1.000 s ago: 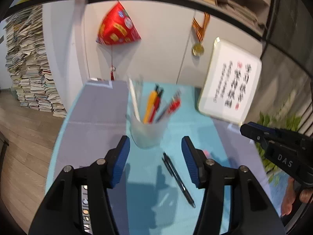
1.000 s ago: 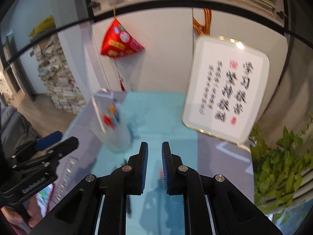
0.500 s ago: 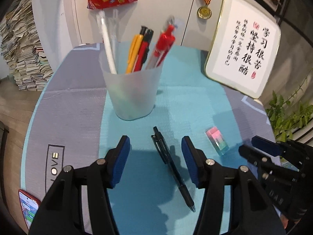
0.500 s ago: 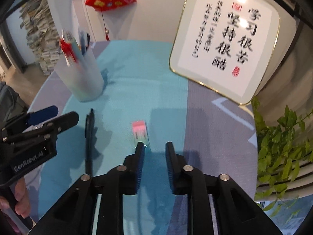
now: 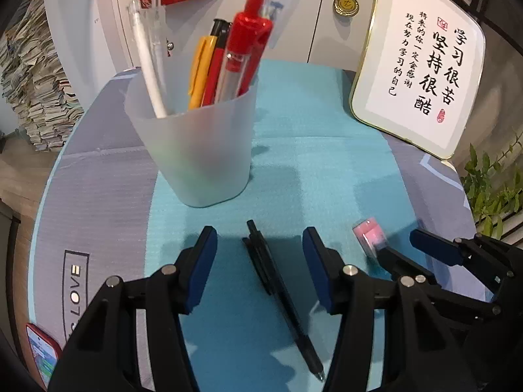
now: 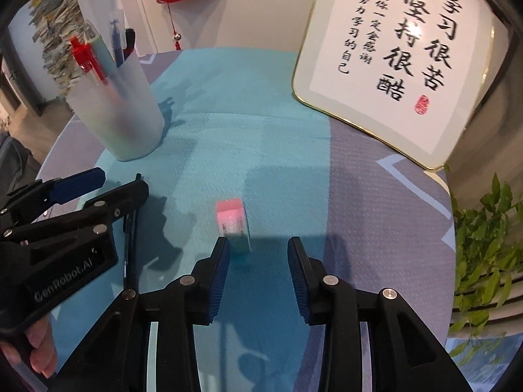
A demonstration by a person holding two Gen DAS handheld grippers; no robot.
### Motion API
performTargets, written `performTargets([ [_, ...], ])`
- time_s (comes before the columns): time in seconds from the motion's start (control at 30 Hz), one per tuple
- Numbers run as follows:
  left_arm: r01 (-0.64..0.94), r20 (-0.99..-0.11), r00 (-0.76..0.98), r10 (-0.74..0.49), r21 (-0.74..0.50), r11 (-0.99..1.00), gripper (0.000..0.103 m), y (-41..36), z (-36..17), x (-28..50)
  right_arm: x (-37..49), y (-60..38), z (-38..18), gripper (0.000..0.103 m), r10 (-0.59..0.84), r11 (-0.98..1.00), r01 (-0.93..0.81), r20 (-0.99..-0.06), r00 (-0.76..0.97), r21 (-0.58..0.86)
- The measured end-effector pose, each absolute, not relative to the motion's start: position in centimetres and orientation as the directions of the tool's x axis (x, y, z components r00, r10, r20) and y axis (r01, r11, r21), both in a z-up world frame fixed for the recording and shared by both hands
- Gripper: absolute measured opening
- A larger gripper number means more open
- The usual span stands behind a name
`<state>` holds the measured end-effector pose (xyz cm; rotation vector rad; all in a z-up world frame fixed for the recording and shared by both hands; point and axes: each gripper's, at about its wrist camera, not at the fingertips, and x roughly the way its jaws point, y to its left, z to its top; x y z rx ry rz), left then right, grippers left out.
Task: Organize stationery
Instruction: 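Move the left tool to the black pen while the right tool approaches the pink eraser, then close the left tool on the black pen while the right tool closes on the eraser, then lift the black pen and eraser and carry both over the frosted cup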
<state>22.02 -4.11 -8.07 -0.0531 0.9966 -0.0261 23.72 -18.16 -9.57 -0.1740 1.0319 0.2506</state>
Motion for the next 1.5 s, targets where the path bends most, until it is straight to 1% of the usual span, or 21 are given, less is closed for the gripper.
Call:
performTargets([
  [0.1, -0.006, -0.845, 0.533, -0.046, -0.058, 0.998, 0.052, -4.1, -8.5, 22.5, 24.2, -17.8, -9.5, 0.041, 0.122, 0.957, -0.290, -0.857, 0.500, -0.033],
  [0.23, -0.005, -0.850, 0.525, -0.047, -0.058, 0.998, 0.052, -4.2, -9.0, 22.8, 24.4, -17.7, -9.7, 0.041, 0.141, 0.952, -0.306, -0.859, 0.493, -0.020],
  [0.27, -0.005, -0.851, 0.522, -0.046, -0.057, 0.998, 0.050, -4.2, -9.1, 22.9, 24.4, -17.6, -9.9, 0.041, 0.137, 0.951, -0.309, -0.862, 0.488, -0.024],
  [0.37, 0.004, -0.859, 0.509, -0.050, -0.056, 0.998, 0.033, -4.4, -9.6, 23.2, 24.3, -17.5, -10.4, 0.041, 0.131, 0.945, -0.325, -0.859, 0.495, -0.044],
  [0.4, 0.006, -0.853, 0.520, -0.042, -0.045, 0.999, 0.029, -4.4, -9.5, 23.2, 24.2, -17.5, -10.4, 0.040, 0.128, 0.943, -0.328, -0.856, 0.502, -0.051],
  [0.43, 0.017, -0.852, 0.522, -0.042, -0.040, 0.999, 0.024, -4.6, -9.5, 23.2, 24.0, -17.4, -10.4, 0.024, 0.132, 0.941, -0.335, -0.855, 0.501, -0.051],
  [0.47, 0.020, -0.851, 0.523, -0.040, -0.034, 0.999, 0.020, -4.6, -9.5, 23.2, 24.0, -17.4, -10.4, 0.020, 0.139, 0.939, -0.341, -0.855, 0.500, -0.047],
  [0.5, 0.022, -0.851, 0.523, -0.043, -0.037, 0.999, 0.018, -4.6, -9.4, 23.2, 23.9, -17.4, -10.4, 0.021, 0.133, 0.939, -0.340, -0.855, 0.501, -0.053],
  [0.6, 0.032, -0.847, 0.527, -0.073, -0.066, 0.997, 0.017, -4.4, -9.2, 23.0, 23.4, -17.7, -10.0, 0.020, 0.141, 0.941, -0.336, -0.847, 0.513, -0.047],
  [0.73, 0.063, -0.823, 0.561, -0.090, -0.066, 0.996, 0.017, -4.5, -8.3, 21.8, 22.3, -18.5, -8.7, 0.020, 0.164, 0.944, -0.330, -0.829, 0.535, -0.026],
  [0.93, 0.112, -0.766, 0.630, -0.127, -0.072, 0.991, 0.015, -4.5, -5.3, 19.0, 20.8, -19.1, -7.1, 0.020, 0.182, 0.948, -0.318, -0.806, 0.563, -0.008],
  [1.17, 0.157, -0.683, 0.716, -0.142, -0.040, 0.987, 0.014, -4.4, -1.8, 14.9, 19.2, -19.6, -5.6, 0.021, 0.197, 0.951, -0.310, -0.786, 0.586, 0.008],
  [1.5, 0.176, -0.618, 0.772, -0.148, -0.015, 0.984, 0.013, -4.9, 0.3, 13.3, 16.9, -19.5, -3.4, 0.021, 0.225, 0.947, -0.322, -0.753, 0.618, 0.018],
])
